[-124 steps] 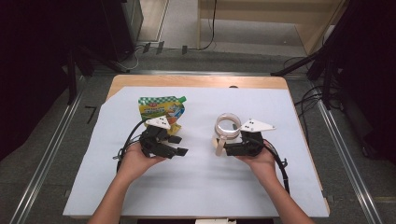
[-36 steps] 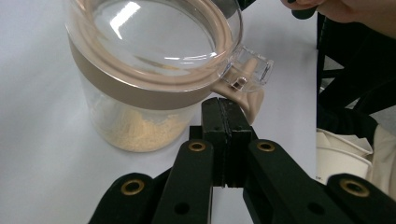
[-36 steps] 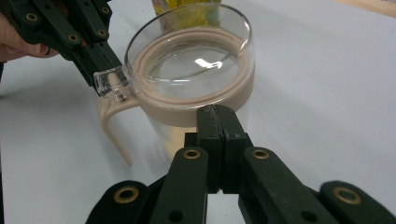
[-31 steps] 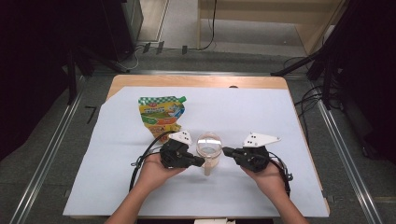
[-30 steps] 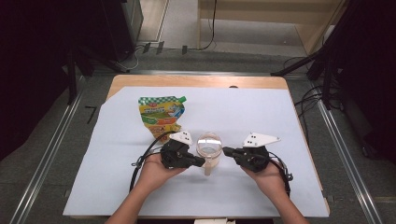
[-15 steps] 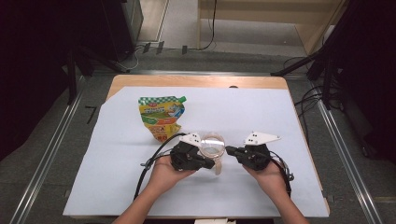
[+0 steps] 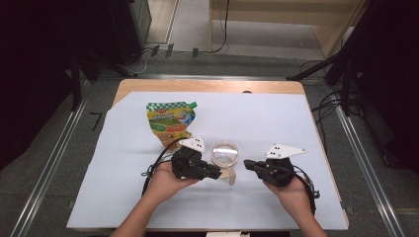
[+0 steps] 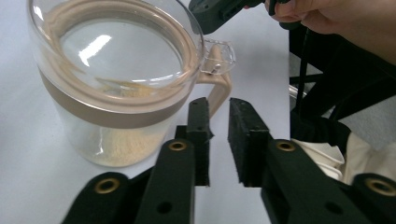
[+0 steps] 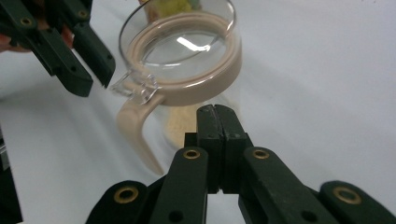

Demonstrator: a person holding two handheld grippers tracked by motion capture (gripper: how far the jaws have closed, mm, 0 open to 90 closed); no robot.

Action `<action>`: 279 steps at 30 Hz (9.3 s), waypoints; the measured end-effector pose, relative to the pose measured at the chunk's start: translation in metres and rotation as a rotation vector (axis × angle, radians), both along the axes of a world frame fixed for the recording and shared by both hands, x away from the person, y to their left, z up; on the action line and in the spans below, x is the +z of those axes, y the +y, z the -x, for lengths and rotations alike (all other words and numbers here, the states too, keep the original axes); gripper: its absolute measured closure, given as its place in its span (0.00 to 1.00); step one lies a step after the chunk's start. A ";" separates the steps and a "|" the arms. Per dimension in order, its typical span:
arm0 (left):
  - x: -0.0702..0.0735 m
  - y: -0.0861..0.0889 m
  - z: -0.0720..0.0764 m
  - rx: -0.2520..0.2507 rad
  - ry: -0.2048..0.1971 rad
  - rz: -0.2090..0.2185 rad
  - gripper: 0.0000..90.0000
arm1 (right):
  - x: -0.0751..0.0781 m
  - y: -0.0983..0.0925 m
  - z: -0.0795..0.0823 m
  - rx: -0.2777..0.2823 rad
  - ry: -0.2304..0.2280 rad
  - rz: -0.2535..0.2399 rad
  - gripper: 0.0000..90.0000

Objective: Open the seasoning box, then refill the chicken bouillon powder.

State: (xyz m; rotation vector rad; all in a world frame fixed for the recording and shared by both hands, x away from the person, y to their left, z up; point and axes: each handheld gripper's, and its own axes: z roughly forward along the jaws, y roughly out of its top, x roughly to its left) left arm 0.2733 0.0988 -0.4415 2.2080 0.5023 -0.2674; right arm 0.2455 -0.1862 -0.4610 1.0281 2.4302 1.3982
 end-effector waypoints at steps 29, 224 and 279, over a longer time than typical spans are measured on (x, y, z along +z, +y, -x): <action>0.010 0.043 -0.015 0.113 -0.019 0.028 0.45 | -0.020 0.043 0.031 0.157 0.056 0.046 1.00; -0.019 -0.035 -0.027 0.077 -0.256 -0.012 0.11 | -0.033 -0.005 -0.046 -0.091 0.096 0.076 1.00; 0.027 -0.070 -0.043 0.036 -0.171 0.027 0.14 | -0.033 -0.004 -0.042 -0.082 0.100 0.066 1.00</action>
